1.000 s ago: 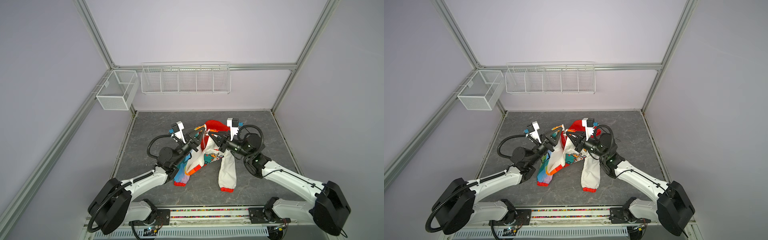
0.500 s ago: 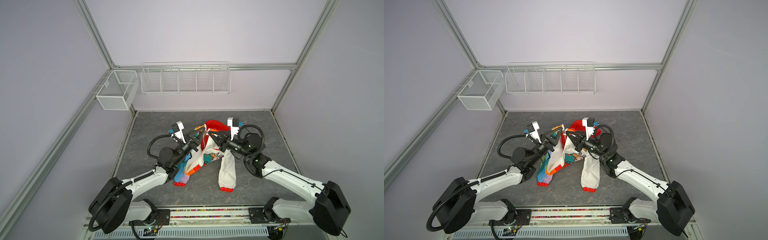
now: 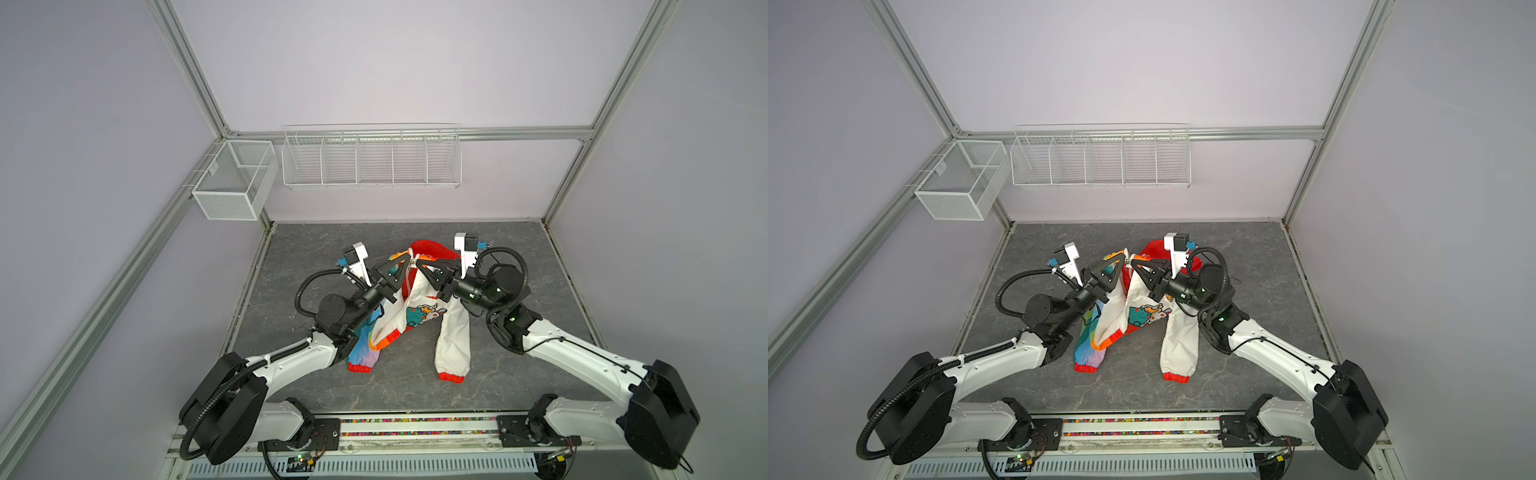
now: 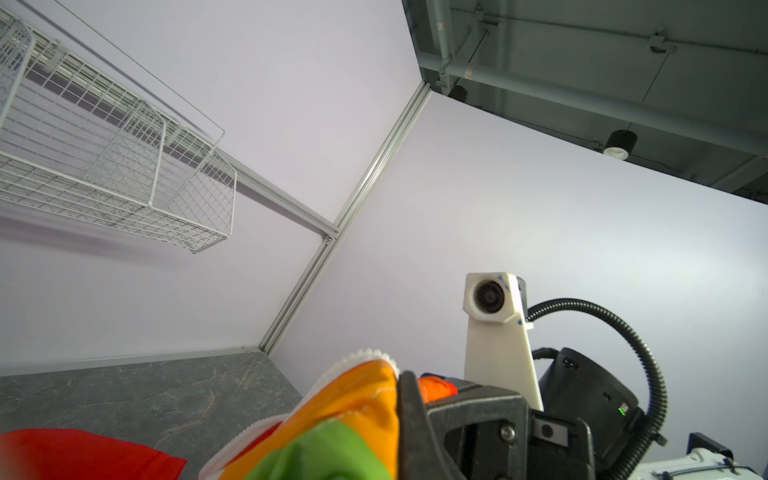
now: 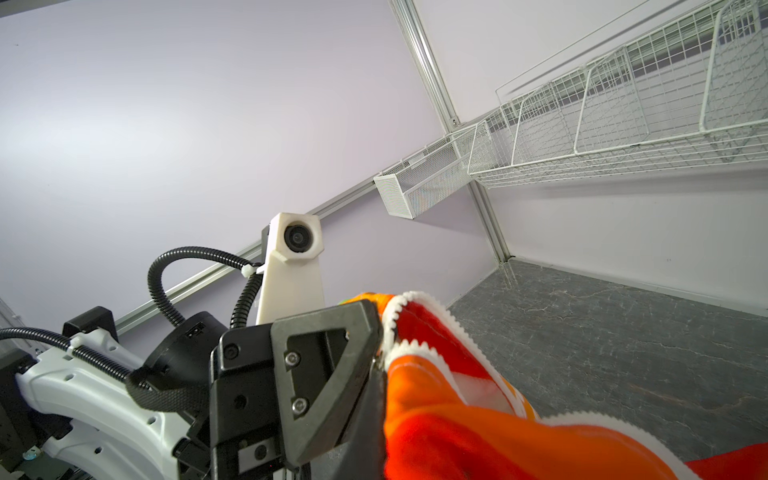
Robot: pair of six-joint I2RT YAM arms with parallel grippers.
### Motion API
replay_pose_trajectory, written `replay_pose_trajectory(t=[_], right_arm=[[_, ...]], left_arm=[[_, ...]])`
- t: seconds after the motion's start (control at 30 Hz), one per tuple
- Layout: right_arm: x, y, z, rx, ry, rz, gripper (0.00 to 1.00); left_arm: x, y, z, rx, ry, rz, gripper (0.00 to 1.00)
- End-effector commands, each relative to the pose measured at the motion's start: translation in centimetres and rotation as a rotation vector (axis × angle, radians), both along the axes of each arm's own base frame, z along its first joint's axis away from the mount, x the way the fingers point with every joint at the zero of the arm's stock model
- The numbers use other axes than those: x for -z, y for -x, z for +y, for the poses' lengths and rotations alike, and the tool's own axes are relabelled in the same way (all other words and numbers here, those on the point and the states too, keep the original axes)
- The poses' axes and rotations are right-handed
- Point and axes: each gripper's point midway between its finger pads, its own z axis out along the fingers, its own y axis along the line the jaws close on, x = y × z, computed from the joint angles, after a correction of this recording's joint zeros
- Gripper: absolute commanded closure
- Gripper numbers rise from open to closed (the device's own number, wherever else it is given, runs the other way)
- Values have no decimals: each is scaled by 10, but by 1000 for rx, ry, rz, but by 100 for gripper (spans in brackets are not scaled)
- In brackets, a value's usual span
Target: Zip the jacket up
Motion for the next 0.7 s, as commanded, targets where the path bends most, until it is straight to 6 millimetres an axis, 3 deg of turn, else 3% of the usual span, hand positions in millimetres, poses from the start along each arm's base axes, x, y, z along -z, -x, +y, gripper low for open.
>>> replay_pose_trajectory(t=[0.0, 0.67], right_arm=[[-24, -1, -4, 12, -45, -50, 94], [-34, -3, -7, 35, -41, -59, 94]], left_arm=[[-5, 7, 1, 24, 18, -29, 100], [-1, 12, 3, 41, 10, -19, 100]])
